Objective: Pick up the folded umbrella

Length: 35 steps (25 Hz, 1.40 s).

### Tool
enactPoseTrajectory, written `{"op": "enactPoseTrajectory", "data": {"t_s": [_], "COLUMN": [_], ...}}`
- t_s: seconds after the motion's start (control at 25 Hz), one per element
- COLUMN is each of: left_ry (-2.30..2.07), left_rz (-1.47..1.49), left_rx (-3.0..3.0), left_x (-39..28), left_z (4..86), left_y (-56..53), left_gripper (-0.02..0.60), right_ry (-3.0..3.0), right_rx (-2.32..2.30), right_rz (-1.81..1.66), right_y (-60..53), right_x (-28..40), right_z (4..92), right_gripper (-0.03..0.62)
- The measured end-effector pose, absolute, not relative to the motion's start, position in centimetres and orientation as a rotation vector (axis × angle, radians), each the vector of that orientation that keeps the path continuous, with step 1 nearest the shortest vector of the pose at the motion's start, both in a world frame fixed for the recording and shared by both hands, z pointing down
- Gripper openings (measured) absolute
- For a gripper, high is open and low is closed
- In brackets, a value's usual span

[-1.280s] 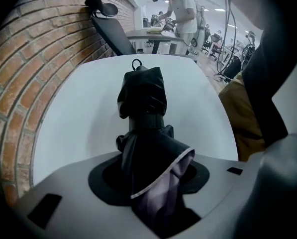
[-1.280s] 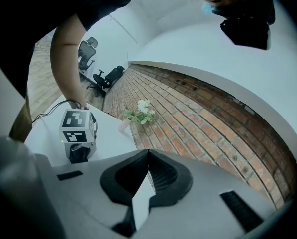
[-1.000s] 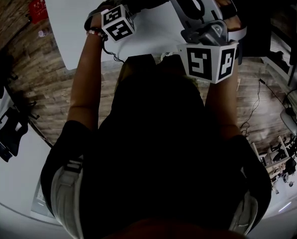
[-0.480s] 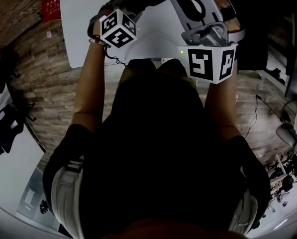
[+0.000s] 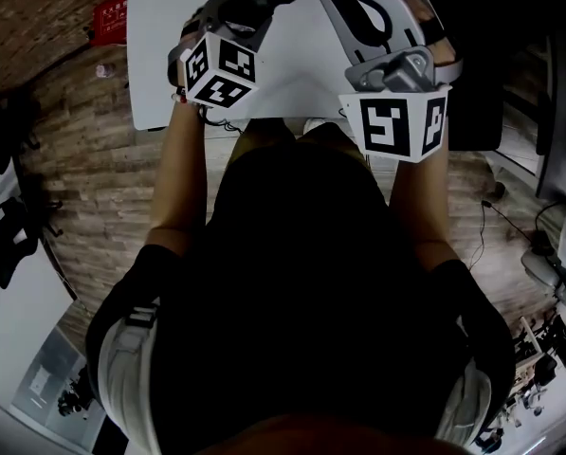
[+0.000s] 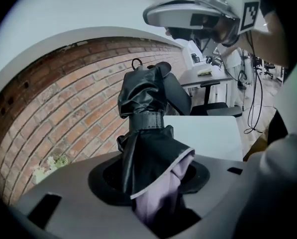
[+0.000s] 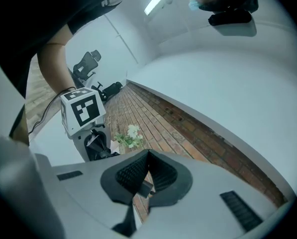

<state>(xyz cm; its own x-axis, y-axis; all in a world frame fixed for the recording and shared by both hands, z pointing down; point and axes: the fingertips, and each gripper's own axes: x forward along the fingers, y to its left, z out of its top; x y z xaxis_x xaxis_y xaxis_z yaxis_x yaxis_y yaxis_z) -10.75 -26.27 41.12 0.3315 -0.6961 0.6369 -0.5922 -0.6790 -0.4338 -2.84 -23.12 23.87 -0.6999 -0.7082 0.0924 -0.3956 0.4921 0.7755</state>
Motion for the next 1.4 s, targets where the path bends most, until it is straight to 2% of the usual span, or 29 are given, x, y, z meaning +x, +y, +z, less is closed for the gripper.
{"op": "enactPoseTrajectory", "data": {"t_s": [0.72,1.4], "left_ry": [1.365,1.362], "left_rz": [-0.854,-0.636], "left_rx": [-2.399,-2.365], "left_x": [-8.1,-5.1], "left_z": [29.3,23.8], "left_y": [-23.2,-18.2], "left_gripper": [0.218,0.221], "right_ry": [-2.389,-2.436], "right_rx": [0.935,0.988], "right_rz": [-1.109,-1.079], "right_y": [-20.0,-16.5], "right_x": [-0.6,1.9], "right_z": [20.9,20.4], "right_gripper": [0.028,0.028]}}
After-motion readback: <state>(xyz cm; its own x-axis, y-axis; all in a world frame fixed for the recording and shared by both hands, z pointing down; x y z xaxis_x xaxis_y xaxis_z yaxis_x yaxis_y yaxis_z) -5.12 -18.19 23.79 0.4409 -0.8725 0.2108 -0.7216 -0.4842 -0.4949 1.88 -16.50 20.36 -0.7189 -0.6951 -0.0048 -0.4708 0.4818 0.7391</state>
